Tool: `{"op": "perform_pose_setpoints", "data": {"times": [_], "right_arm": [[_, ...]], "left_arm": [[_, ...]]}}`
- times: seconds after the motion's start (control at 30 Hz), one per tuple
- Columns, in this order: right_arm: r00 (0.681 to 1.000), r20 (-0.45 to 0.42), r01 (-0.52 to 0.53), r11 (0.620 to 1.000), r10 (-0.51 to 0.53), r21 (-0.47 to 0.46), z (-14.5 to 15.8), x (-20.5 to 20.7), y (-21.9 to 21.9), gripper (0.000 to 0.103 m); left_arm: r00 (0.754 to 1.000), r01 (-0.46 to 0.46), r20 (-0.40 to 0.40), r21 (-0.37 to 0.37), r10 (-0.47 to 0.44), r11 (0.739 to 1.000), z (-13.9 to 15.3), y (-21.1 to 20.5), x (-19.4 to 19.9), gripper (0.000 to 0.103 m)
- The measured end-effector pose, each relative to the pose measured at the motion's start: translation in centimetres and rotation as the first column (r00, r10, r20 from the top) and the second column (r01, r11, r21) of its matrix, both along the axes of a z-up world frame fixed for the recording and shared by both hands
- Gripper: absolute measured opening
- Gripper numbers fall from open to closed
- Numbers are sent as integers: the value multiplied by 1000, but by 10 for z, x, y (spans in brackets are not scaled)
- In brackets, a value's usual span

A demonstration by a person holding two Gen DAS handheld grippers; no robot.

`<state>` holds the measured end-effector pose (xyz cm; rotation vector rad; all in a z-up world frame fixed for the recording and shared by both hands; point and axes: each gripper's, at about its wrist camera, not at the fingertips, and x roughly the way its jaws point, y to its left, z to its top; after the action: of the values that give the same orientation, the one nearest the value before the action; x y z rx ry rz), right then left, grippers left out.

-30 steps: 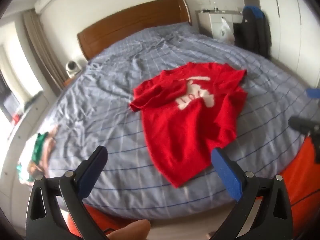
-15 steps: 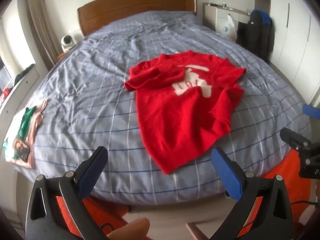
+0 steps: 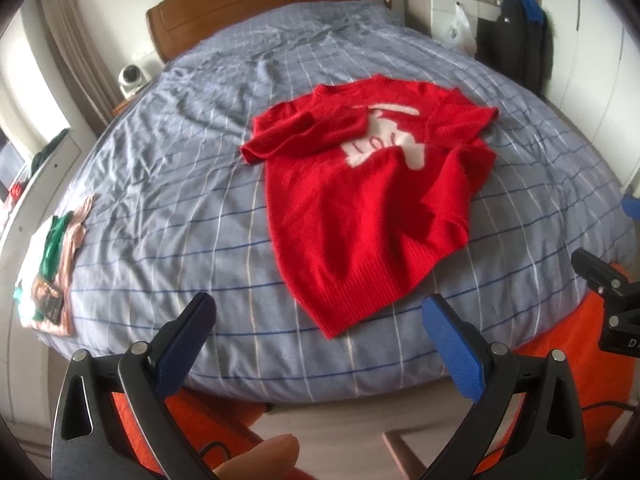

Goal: Fold small clothes

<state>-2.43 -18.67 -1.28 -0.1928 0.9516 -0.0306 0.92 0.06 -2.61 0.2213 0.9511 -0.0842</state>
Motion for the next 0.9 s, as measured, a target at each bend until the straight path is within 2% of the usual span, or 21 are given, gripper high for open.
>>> {"op": "perform_pose_setpoints", "data": {"times": [0.27, 0.47, 0.6, 0.9], "right_arm": [[999, -38, -22, 1000, 22, -2, -14, 3, 5, 103], [999, -47, -22, 998, 24, 51, -19, 6, 3, 103], [998, -47, -35, 997, 38, 65, -20, 11, 3, 103], [994, -14, -106, 989, 108, 102, -14, 40, -11, 103]], "left_arm": [[999, 8, -49, 18, -7, 1000, -16, -5, 3, 103], [1000, 1, -30, 7, -1, 1000, -17, -5, 5, 103], [999, 3, -50, 13, -2, 1000, -18, -7, 11, 103], [999, 1, -49, 15, 0, 1000, -6, -39, 42, 103]]}}
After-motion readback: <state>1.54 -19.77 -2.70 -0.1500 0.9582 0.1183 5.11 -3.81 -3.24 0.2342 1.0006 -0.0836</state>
